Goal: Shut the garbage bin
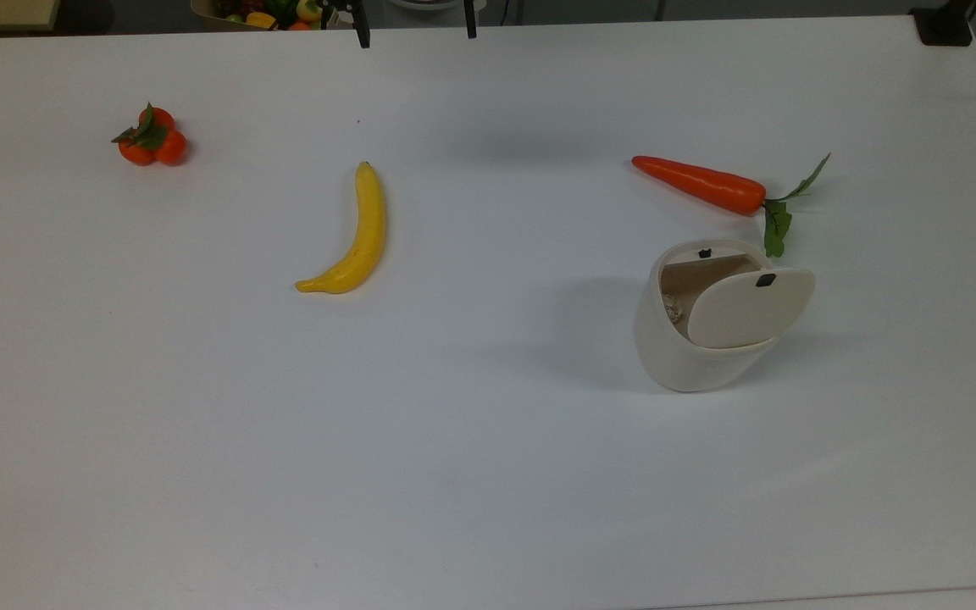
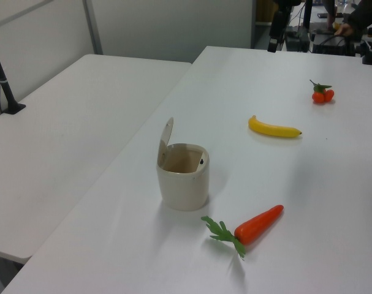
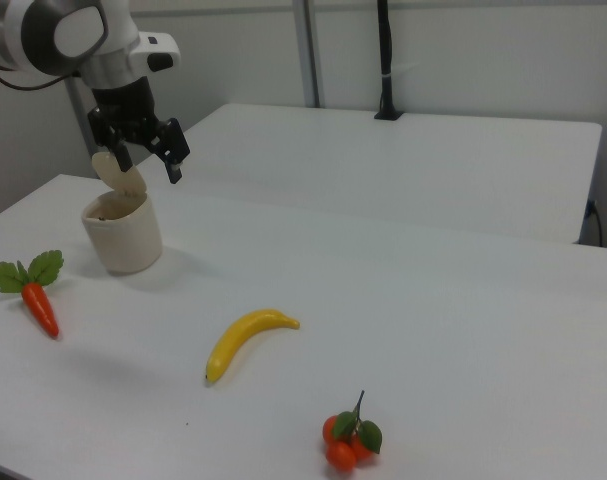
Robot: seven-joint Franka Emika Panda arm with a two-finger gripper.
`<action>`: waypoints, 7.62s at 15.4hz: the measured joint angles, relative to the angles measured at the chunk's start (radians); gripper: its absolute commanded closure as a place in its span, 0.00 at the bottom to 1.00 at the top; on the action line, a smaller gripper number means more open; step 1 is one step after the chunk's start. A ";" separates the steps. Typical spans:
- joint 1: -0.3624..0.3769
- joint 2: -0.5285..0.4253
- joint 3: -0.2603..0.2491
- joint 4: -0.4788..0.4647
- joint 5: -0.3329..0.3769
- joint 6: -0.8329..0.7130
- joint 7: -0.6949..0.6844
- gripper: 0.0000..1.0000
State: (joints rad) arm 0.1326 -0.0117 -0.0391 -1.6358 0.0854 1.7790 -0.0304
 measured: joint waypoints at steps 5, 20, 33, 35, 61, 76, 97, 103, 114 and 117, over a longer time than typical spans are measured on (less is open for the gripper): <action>0.000 0.000 0.000 -0.001 0.000 0.000 0.000 0.00; 0.000 0.000 0.000 -0.001 0.000 0.000 0.000 0.00; 0.000 0.000 0.000 -0.002 0.000 0.000 0.000 0.00; 0.000 0.000 0.000 -0.002 0.000 0.000 0.000 0.00; 0.000 0.000 0.000 -0.002 0.000 0.000 0.000 0.00; 0.000 0.000 0.000 -0.002 0.000 0.000 0.000 0.11; 0.038 0.026 0.007 -0.003 0.087 0.061 -0.004 1.00; 0.124 0.093 0.014 0.015 0.093 0.272 0.081 1.00; 0.147 0.288 0.140 0.057 0.093 0.777 0.147 1.00; 0.157 0.344 0.146 0.093 0.093 0.835 0.160 1.00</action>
State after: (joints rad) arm 0.2893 0.3326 0.1064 -1.5423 0.1782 2.6139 0.1296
